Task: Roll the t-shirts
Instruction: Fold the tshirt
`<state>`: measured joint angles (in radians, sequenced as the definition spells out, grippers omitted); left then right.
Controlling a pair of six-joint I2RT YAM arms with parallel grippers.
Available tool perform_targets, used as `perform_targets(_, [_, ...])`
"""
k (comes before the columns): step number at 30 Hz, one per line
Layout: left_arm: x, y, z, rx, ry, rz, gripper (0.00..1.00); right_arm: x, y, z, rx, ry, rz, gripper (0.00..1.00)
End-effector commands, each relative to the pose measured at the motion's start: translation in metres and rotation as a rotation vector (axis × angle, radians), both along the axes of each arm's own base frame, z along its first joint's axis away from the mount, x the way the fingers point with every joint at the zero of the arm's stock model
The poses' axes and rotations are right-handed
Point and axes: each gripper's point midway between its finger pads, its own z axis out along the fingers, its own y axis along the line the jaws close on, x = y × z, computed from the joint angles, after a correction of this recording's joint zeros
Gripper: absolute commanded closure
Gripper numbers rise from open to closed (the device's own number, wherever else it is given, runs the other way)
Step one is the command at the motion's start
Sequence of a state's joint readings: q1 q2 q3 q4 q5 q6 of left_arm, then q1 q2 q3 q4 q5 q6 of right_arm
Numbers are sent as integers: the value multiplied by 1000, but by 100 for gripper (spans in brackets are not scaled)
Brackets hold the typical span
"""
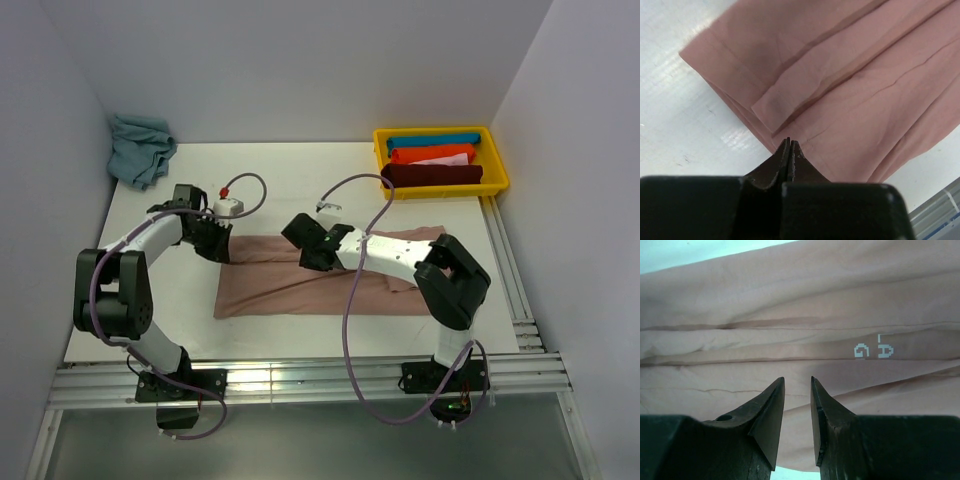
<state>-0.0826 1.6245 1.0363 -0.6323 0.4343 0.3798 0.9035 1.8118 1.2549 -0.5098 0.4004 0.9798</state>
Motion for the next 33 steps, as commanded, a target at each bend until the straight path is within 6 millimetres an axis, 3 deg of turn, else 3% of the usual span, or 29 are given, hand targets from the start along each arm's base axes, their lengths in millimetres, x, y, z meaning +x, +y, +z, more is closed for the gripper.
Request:
perform_targets(1, [-6, 0, 7, -34, -36, -51, 100, 12, -7, 20, 27, -50, -34, 65])
perform_targets(4, [-2, 0, 10, -50, -51, -45, 100, 18, -8, 20, 30, -51, -37, 63])
perform_targets(7, [15, -1, 24, -77, -99, 7, 86, 25, -10, 24, 26, -59, -48, 62])
perform_targets(8, [21, -2, 28, -82, -112, 25, 76, 26, -11, 23, 25, -58, -50, 62])
perform_targets(10, [38, -4, 37, -105, -142, 69, 66, 28, -11, 22, 26, -54, -49, 62])
perform_targets(12, [51, -6, 44, -124, -159, 104, 62, 30, -11, 19, 20, -50, -51, 62])
perform_targets(13, [54, -7, 38, -126, -140, 108, 61, 31, -12, 19, 18, -49, -54, 62])
perform_targets(15, [63, -11, 37, -126, -131, 119, 62, 34, -13, 16, 12, -45, -60, 62])
perform_targets(18, [67, -16, 19, -108, -89, 129, 63, 42, -17, 13, -2, -46, -74, 62])
perform_targets(24, [61, -23, -10, -80, -26, 112, 70, 55, -19, 4, -18, -27, -81, 63])
perform_targets(33, [42, -23, -7, -65, -15, 53, 76, 59, -18, -11, -32, 4, -72, 63])
